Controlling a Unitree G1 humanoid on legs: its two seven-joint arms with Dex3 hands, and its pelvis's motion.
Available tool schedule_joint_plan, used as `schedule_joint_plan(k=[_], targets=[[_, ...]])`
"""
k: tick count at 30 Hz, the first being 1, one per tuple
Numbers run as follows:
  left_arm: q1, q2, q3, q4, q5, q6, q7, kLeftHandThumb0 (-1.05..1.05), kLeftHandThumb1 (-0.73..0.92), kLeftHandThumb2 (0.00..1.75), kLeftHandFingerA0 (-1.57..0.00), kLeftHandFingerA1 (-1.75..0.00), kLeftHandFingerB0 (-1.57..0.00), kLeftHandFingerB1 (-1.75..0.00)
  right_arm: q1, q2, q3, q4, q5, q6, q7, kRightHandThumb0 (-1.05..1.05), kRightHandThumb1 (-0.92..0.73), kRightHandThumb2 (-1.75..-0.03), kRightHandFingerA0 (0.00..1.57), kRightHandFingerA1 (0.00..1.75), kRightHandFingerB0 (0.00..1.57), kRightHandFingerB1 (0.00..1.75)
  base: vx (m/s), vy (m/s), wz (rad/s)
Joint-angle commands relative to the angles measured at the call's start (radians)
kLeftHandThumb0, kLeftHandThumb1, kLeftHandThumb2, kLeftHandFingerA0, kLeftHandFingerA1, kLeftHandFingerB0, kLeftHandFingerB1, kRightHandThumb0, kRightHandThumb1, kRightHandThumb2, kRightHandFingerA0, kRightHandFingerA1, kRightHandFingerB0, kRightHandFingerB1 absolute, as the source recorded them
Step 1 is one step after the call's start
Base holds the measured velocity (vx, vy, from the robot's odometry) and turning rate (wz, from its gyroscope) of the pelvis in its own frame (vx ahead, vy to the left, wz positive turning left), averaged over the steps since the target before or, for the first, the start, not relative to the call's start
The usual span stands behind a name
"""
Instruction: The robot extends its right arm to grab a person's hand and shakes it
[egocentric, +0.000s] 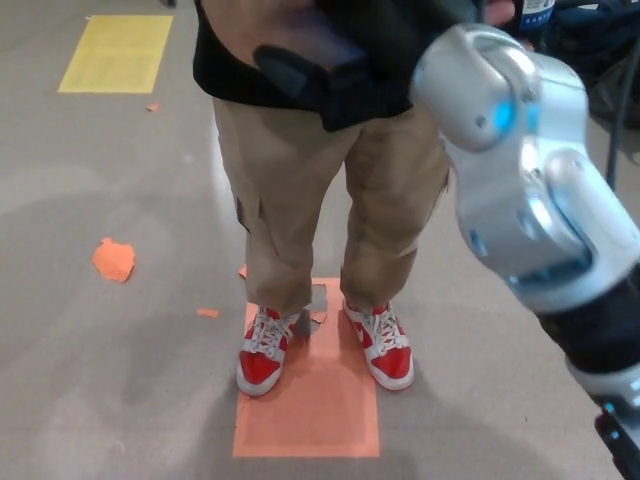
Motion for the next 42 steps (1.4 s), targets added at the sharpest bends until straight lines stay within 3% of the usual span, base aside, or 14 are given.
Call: schedule_joint_plan(k=[1,2,5,9,13,15,17,19,23,30,34,37,39,42], targets=[[0.016,0.033,0.006,0.006,0.004,-0.029,-0.004,-0.53,0.63,0.92,-0.34,-0.5,-0.25,-0.45,-0.163,0.047,0.035,0.472,-0.018,0.085,-0.014,-0.94,-0.65,-1.0,0.08,0.41,0.0,0.02,0.0,0.0,0.0],[0.01,0.033,0.008,0.008,0.001,-0.023,-0.013,-0.47,0.79,0.64,-0.35,-0.33,-0.32,-0.33,-0.181,0.056,0.044,0.564,-0.022,0.059,-0.038,-0.93,-0.76,-0.63,0.19,0.35,0.0,0.0,0.0,0.0,0.0],[0.007,0.032,0.006,0.005,0.002,-0.027,-0.017,-0.51,0.64,0.92,-0.33,-0.49,-0.25,-0.45,-0.199,0.072,0.056,0.682,-0.023,0.03,-0.068,-0.88,-0.58,-0.94,0.14,0.46,0.0,0.05,0.0,0.0,0.0],[0.011,0.036,-0.015,0.003,0.026,-0.038,-0.001,-0.52,0.65,0.92,-0.31,-0.48,-0.23,-0.44,-0.196,0.095,0.085,0.842,-0.029,-0.017,-0.105,-0.79,-0.7,-0.63,0.29,0.37,0.0,0.06,0.0,0.0,0.0],[0.017,0.037,-0.008,0.0,0.016,-0.037,-0.014,-0.45,0.8,0.64,-0.35,-0.33,-0.31,-0.33,-0.161,0.105,0.107,0.908,-0.034,-0.056,-0.147,-0.71,-0.59,-0.92,0.28,0.51,0.03,0.29,0.0,0.0,0.0],[0.017,0.034,-0.004,0.0,0.012,-0.039,-0.015,-0.5,0.63,0.93,-0.31,-0.5,-0.2,-0.44,-0.146,0.105,0.124,0.917,-0.044,-0.087,-0.192,-0.65,-0.62,-0.9,0.31,0.51,0.12,0.43,0.0,0.0,0.0],[0.019,0.034,-0.003,0.001,0.01,-0.049,-0.015,-0.5,0.64,0.93,-0.32,-0.49,-0.23,-0.45,-0.122,0.098,0.077,0.917,0.001,-0.151,-0.247,-0.29,-0.58,-0.58,0.92,0.56,0.76,0.5,0.0,0.0,0.0],[0.013,0.034,-0.006,0.003,0.014,-0.049,-0.012,-0.5,0.64,0.93,-0.32,-0.49,-0.22,-0.44,-0.116,0.098,0.037,0.927,0.032,-0.202,-0.299,-0.25,-0.57,-0.58,1.03,0.63,0.78,0.53,0.0,0.0,0.0],[0.016,0.032,-0.004,0.006,0.013,-0.037,-0.011,-0.43,0.8,0.64,-0.34,-0.33,-0.3,-0.32,-0.103,0.106,-0.012,0.921,0.055,-0.273,-0.391,-0.23,-0.64,-0.59,0.99,0.69,0.65,0.52,0.0,0.0,0.0],[0.015,0.032,-0.001,0.009,0.01,-0.037,-0.008,-0.5,0.62,0.93,-0.32,-0.51,-0.2,-0.45,-0.055,0.093,-0.115,0.634,0.067,-0.333,-0.516,-0.21,-0.78,-0.63,0.86,0.71,0.59,0.52,0.0,0.0,0.0],[0.016,0.027,0.009,0.013,0.002,-0.037,0.004,-0.48,0.61,0.91,-0.34,-0.5,-0.23,-0.45,-0.001,0.081,-0.15,0.319,0.035,-0.291,-0.49,-0.15,-0.7,-0.6,0.9,1.11,0.67,0.51,0.0,0.0,0.0],[0.019,0.024,0.018,0.019,-0.007,-0.015,-0.006,-0.46,0.74,0.62,-0.34,-0.33,-0.32,-0.33,0.019,0.094,-0.167,0.094,-0.005,-0.176,-0.429,-0.11,-0.71,-0.61,1.02,0.75,0.67,0.49,0.0,0.0,0.0],[0.019,0.032,-0.001,0.023,0.013,-0.04,-0.004,-0.56,0.6,0.9,-0.31,-0.49,-0.22,-0.44,0.037,0.089,-0.175,0.004,-0.012,-0.168,-0.415,-0.14,-0.72,-0.61,1.05,0.81,0.66,0.5,0.0,0.0,0.0],[0.027,0.03,0.027,0.013,-0.022,-0.039,-0.038,-0.48,0.74,0.62,-0.35,-0.34,-0.32,-0.34,0.076,0.085,-0.194,-0.066,-0.006,-0.176,-0.425,-0.21,-0.8,-0.63,0.91,1.19,0.69,0.5,0.0,0.0,0.0]])
